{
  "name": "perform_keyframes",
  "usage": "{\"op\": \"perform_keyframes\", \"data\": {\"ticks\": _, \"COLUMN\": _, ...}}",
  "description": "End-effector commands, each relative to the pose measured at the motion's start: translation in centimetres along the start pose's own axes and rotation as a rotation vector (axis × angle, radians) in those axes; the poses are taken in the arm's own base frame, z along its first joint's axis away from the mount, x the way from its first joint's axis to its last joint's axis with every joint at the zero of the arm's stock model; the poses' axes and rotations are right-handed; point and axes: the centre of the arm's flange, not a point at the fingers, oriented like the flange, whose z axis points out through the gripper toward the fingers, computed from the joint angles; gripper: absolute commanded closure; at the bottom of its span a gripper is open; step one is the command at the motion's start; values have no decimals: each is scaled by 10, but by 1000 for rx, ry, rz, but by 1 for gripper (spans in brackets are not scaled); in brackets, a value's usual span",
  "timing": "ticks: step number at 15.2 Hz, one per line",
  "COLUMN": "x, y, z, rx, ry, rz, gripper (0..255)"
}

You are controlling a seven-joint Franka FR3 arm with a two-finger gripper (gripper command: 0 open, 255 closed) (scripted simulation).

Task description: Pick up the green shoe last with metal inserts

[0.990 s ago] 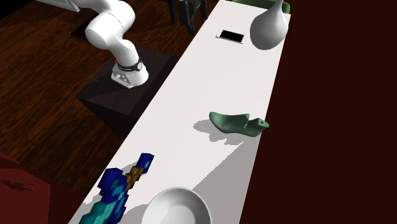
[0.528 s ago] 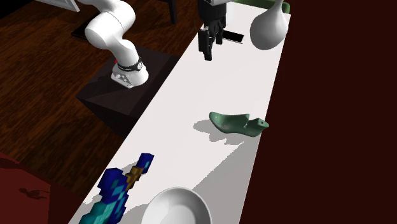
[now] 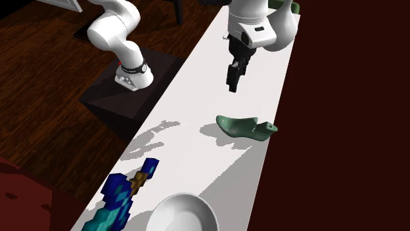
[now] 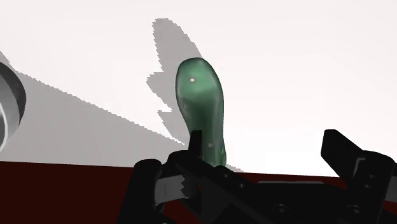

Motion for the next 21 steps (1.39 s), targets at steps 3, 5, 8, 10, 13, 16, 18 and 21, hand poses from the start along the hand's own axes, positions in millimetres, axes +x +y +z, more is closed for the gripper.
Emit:
{"op": "perform_keyframes", "data": {"ticks": 3, "x": 38, "y": 10, "z": 39, "rx": -36, "ry": -28, "rz": 2, "gripper": 0}}
{"op": "perform_keyframes", "data": {"ticks": 5, "x": 56, "y": 16, "z": 58, "rx": -53, "ry": -42, "rz": 3, "gripper": 0}}
{"op": "perform_keyframes", "data": {"ticks": 8, "x": 84, "y": 25, "z": 87, "rx": -79, "ry": -64, "rz": 5, "gripper": 0}}
{"op": "perform_keyframes", "data": {"ticks": 10, "x": 96, "y": 29, "z": 99, "rx": -90, "ry": -73, "rz": 5, "gripper": 0}}
{"op": "perform_keyframes", "data": {"ticks": 13, "x": 94, "y": 27, "z": 115, "rx": -90, "ry": -73, "rz": 5, "gripper": 0}}
{"op": "perform_keyframes", "data": {"ticks": 16, "x": 93, "y": 25, "z": 130, "rx": -90, "ry": -73, "rz": 5, "gripper": 0}}
{"op": "perform_keyframes", "data": {"ticks": 18, "x": 92, "y": 24, "z": 138, "rx": -90, "ry": -73, "rz": 5, "gripper": 0}}
{"op": "perform_keyframes", "data": {"ticks": 21, "x": 92, "y": 24, "z": 138, "rx": -90, "ry": -73, "rz": 5, "gripper": 255}}
